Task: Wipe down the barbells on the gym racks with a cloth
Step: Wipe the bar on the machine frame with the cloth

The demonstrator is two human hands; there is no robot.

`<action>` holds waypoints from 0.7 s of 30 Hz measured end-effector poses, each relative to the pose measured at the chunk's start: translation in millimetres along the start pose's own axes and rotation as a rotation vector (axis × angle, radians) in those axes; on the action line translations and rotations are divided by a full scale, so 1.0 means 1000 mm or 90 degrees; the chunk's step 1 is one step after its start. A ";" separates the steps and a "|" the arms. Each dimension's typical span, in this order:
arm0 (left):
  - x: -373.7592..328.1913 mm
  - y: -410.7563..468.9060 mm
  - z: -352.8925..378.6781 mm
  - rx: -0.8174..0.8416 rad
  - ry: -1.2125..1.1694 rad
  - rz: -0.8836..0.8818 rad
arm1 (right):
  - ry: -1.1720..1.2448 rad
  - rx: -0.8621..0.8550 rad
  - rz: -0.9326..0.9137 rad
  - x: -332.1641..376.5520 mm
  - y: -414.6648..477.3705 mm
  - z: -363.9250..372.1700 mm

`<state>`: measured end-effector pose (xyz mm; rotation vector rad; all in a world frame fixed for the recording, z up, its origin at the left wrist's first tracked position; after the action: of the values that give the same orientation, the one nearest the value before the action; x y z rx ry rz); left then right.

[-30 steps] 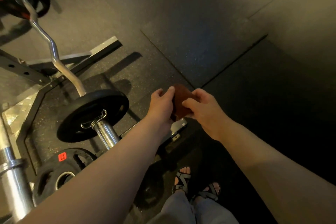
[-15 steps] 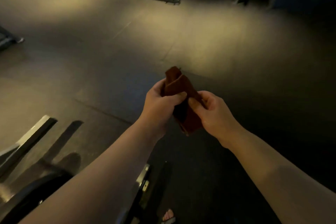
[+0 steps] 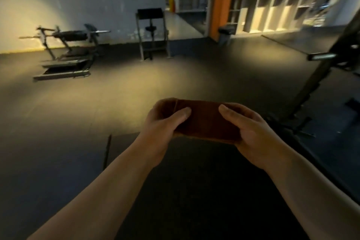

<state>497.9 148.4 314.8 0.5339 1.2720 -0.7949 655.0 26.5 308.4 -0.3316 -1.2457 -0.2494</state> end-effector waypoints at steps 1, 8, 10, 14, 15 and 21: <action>-0.004 0.010 0.029 0.052 0.015 -0.002 | -0.007 -0.026 -0.023 0.014 -0.009 -0.022; -0.001 0.050 0.208 0.289 0.245 -0.033 | -0.294 -0.215 -0.125 0.103 -0.087 -0.149; 0.003 0.064 0.245 0.284 0.256 -0.017 | -0.281 -0.244 -0.129 0.114 -0.107 -0.182; 0.019 0.092 0.308 0.316 0.198 0.001 | 0.002 -0.270 -0.131 0.116 -0.141 -0.238; 0.024 0.099 0.323 0.323 0.159 -0.001 | 0.066 -0.268 -0.144 0.117 -0.146 -0.250; 0.041 0.144 0.385 0.282 0.295 0.047 | -0.023 -0.398 -0.176 0.134 -0.159 -0.320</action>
<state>855.2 -56.1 354.4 1.1682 1.4898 -0.9277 920.6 -242.3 363.4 -0.7013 -1.2271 -0.8810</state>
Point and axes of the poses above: each hand's wrist, its own y-axis towards the middle knuckle, its own z-axis out of the palm, x = y × z, the point moved 10 cm from there along y, towards the middle knuckle, and after that the axes turned 12 degrees about x, right-handed, at the moved point
